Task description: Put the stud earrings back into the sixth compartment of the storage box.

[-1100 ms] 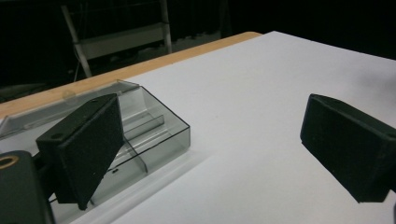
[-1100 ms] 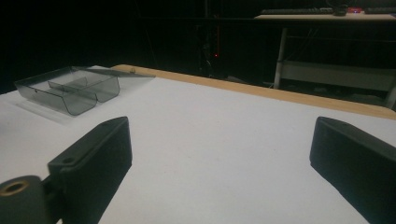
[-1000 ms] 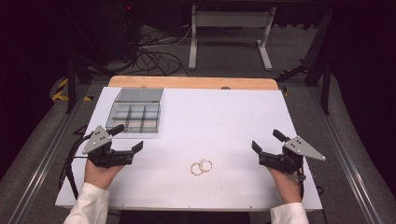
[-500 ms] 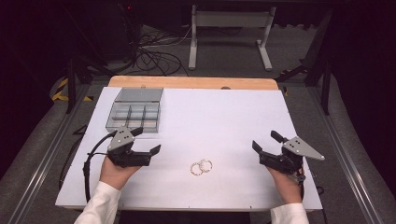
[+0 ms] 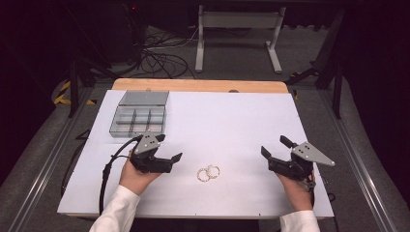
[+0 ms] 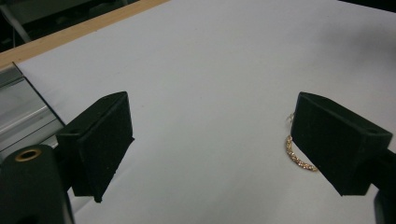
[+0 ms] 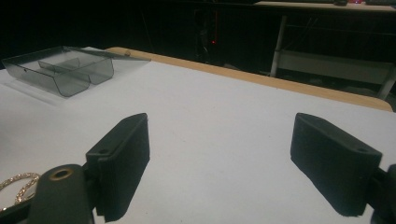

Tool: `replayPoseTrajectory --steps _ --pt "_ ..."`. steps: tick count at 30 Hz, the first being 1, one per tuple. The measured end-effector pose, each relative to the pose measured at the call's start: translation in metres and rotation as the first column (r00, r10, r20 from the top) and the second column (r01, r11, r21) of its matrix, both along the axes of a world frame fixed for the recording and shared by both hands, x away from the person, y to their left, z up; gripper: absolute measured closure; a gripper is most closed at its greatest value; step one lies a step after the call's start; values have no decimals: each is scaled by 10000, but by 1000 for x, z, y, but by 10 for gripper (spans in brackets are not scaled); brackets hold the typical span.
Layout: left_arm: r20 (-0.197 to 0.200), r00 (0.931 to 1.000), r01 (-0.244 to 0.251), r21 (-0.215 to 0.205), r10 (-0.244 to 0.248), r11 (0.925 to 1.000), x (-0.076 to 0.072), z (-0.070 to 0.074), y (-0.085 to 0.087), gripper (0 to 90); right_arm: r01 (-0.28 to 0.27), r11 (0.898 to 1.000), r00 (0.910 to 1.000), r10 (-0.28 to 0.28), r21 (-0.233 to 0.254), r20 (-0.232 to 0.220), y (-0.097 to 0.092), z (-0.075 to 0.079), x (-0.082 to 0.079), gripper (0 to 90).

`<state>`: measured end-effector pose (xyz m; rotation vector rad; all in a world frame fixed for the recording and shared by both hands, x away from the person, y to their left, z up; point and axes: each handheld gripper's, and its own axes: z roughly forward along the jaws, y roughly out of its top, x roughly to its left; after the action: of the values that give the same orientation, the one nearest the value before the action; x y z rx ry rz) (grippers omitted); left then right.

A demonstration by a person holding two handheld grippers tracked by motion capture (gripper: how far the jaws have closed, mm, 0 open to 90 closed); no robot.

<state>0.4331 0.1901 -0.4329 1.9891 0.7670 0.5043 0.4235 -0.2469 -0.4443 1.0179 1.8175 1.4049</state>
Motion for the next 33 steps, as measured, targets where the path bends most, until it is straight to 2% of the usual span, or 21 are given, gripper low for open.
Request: replayPoseTrajectory --steps 12,17,24,31,33 --pt "-331 9984 479 416 -465 9980 6 -3 -28 164 67 9999 10000 -67 -75 8 -1 0 0 204" --pt "-619 9952 799 615 -761 9949 9 -6 -41 184 59 9999 10000 -59 -124 3 -1 0 0 204" --pt "-875 9919 992 761 -924 9922 12 -9 -53 203 73 9998 10000 -73 -165 -2 -2 -1 0 204" --pt "-1226 9868 1170 912 -1054 9889 14 -14 -67 254 55 9998 10000 -56 -212 -27 -1 0 0 204" --pt "-1262 9861 1212 971 -1086 9879 15 -15 -71 298 35 9997 10000 -35 -232 -8 -1 -1 0 204"
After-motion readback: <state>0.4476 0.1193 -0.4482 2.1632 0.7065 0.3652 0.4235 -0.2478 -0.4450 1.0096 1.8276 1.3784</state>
